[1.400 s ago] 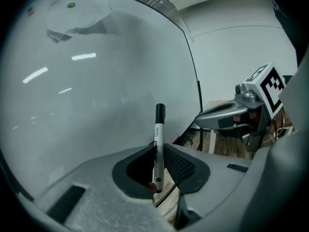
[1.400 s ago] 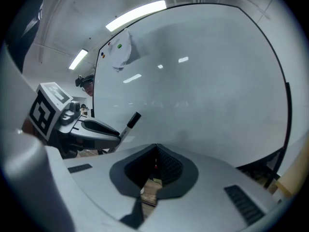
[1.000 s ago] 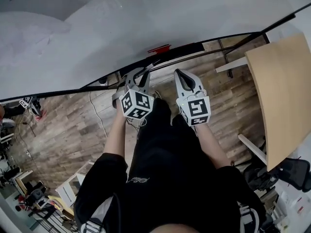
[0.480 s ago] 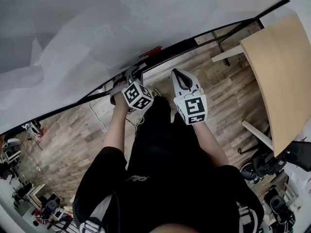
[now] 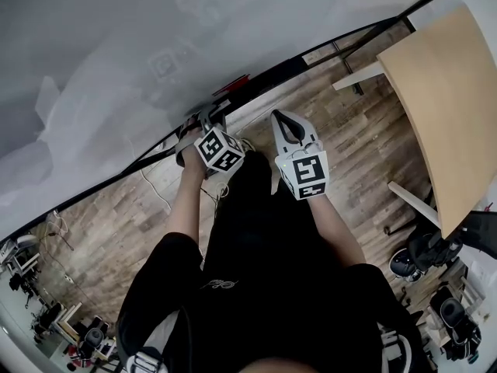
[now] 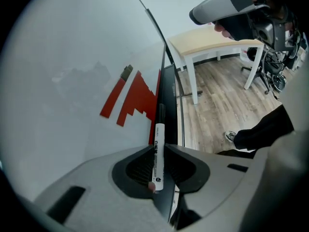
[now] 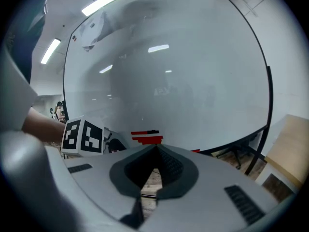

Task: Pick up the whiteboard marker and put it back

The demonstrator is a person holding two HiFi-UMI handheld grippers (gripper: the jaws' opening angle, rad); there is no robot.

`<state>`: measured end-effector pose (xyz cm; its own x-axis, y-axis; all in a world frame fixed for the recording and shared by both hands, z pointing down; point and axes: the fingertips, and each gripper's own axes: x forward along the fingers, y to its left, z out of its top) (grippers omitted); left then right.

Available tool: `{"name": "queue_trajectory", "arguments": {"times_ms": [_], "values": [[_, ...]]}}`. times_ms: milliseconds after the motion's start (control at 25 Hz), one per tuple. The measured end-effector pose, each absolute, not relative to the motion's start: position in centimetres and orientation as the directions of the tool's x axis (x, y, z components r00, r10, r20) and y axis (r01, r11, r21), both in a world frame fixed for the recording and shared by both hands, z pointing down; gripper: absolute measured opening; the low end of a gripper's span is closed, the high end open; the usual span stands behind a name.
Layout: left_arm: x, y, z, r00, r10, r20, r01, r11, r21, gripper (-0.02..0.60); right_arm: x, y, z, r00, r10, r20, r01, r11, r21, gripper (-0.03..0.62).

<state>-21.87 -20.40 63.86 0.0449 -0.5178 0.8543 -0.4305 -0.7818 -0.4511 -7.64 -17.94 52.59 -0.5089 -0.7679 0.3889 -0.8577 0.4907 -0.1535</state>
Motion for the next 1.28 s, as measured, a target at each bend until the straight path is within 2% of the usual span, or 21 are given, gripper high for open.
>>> {"name": "queue_trajectory", "arguments": {"times_ms": [400,680,920,1080,1280], "values": [[-22.4,-20.2,64.8,0.012,-0.506,0.863,-0.437,-0.778,-0.451,0.066,-7.4,-17.3,52.4,-0.515,-0.763,0.391,-0.853,0.502,-0.144,0.002],[-22.1,-19.9,63.7,0.009,-0.548,0.837,-0.479,-0.737,-0.477,0.066,-7.2,-16.4,52.4,-0.539,-0.743,0.396,-0.836,0.531,-0.141,0.002],[-21.6,-19.0,60.2,0.062,-0.631,0.773,-0.632,-0.624,-0.459,0.064,-7.5,-15.1,51.0,-0.581,-0.725,0.369,-0.805,0.579,-0.13,0.002],[-21.5,-17.6,56.8,0.067,-0.735,0.675,-0.737,-0.493,-0.463,0.017,-7.8,-14.4,49.4,-0.616,-0.716,0.327,-0.778,0.619,-0.11,0.002],[-20.9,-13.6,52.9,0.073,-0.819,0.57,-0.908,-0.291,-0.302,0.006,-8.0,-12.5,47.5,-0.669,-0.682,0.296,-0.731,0.676,-0.094,0.002]]}}
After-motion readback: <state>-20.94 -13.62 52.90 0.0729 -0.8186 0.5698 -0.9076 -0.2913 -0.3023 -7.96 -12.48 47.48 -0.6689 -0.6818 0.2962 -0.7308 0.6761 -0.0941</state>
